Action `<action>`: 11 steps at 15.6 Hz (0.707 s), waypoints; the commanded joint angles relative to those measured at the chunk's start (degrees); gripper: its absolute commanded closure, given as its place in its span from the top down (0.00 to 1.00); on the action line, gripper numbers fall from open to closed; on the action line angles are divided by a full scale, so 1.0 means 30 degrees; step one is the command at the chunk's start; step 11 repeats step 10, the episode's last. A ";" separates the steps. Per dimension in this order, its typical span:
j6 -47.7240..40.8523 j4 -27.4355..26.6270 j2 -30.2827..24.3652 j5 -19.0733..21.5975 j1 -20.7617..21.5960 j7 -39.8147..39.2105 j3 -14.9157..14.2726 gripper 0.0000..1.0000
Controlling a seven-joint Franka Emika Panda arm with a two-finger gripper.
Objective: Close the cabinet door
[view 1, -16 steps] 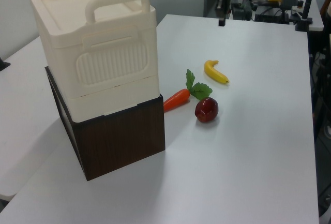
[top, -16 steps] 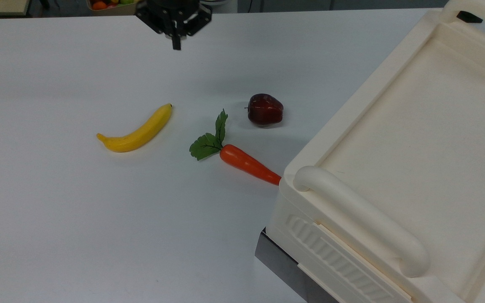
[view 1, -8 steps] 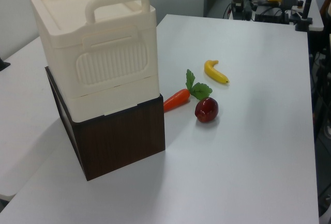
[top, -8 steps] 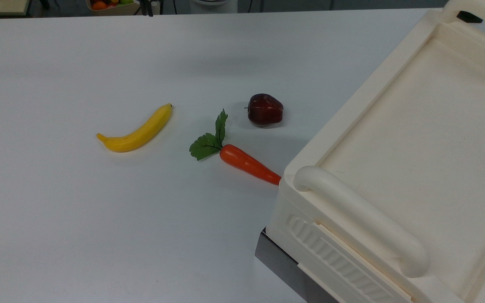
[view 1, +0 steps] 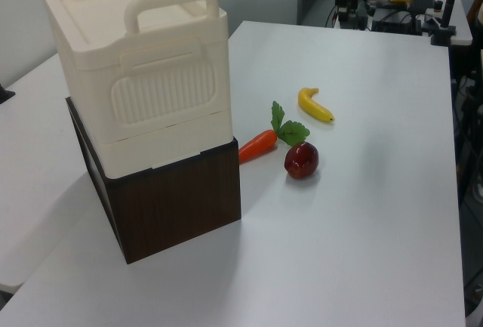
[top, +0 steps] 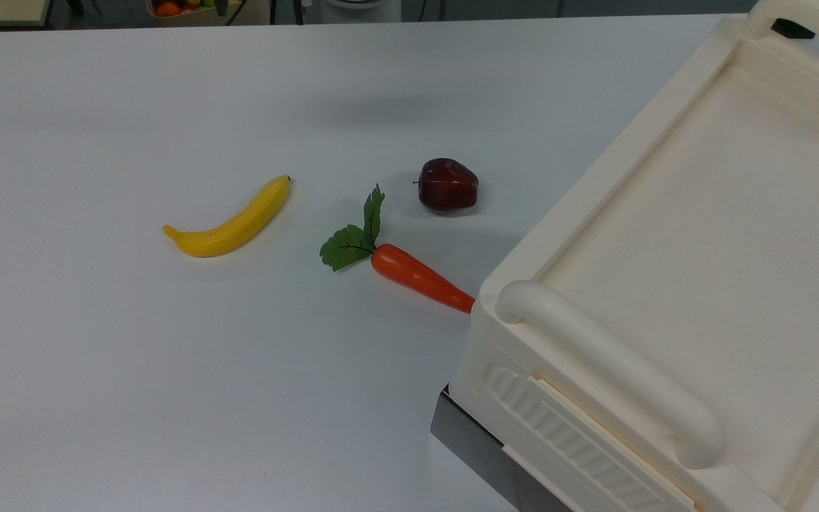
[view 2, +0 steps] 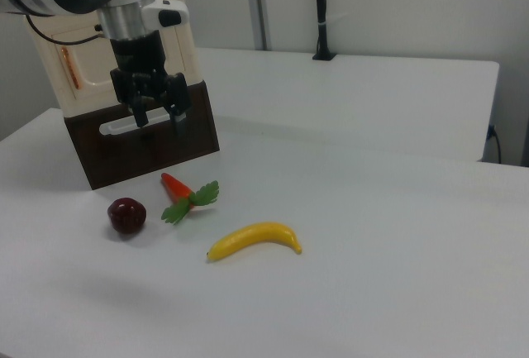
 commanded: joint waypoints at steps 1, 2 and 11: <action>0.0147 -0.0536 -0.0322 0.0284 0.0349 -0.0254 -0.0434 1.00; 0.0438 -0.0536 -0.0264 0.0283 0.0349 -0.0254 -0.0434 1.00; 0.1261 -0.0536 0.0060 0.0136 0.0378 0.0566 -0.0199 1.00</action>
